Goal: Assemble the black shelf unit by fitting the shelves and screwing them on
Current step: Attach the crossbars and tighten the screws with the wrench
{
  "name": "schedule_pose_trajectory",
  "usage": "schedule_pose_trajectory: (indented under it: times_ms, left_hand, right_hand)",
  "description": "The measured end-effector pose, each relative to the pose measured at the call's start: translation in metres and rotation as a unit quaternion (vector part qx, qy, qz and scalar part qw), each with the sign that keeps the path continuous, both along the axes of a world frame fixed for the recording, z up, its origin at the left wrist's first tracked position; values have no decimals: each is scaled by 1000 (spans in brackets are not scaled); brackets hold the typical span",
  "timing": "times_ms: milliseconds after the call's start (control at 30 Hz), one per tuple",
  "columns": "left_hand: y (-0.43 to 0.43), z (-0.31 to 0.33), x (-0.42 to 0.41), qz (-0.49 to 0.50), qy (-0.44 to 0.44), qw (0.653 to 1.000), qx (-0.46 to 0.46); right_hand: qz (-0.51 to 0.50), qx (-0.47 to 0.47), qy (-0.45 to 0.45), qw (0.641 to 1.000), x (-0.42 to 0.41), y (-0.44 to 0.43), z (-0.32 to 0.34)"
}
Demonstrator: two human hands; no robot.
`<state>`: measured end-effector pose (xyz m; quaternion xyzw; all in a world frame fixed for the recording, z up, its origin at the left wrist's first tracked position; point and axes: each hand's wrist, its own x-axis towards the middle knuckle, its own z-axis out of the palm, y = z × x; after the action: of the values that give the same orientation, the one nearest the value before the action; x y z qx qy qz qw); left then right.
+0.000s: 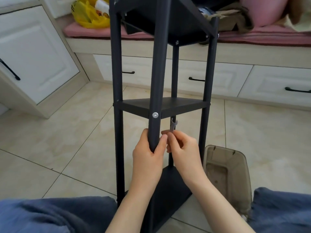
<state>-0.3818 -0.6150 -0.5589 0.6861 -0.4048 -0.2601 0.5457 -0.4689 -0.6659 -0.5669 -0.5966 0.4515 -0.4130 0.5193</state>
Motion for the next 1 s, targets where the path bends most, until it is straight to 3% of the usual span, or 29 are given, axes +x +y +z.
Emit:
schedule_pose_trajectory:
  times_ms: [200,433,767,1000]
  left_hand:
    - [-3,3,0,29,-48,997,-61]
    - [-12,0,9,109,-81,986,-93]
    - [-8,-7,25,169,-115,974,-100]
    - [-5,1,28,152,-117,976,-99]
  right_hand:
    - [20,-12,15,1000,1,-1,-1]
    - [26,30,-41,998,5,-7,2]
    - [41,78,-98,991,17,-10,3]
    - [65,74,-92,991,23,-6,2]
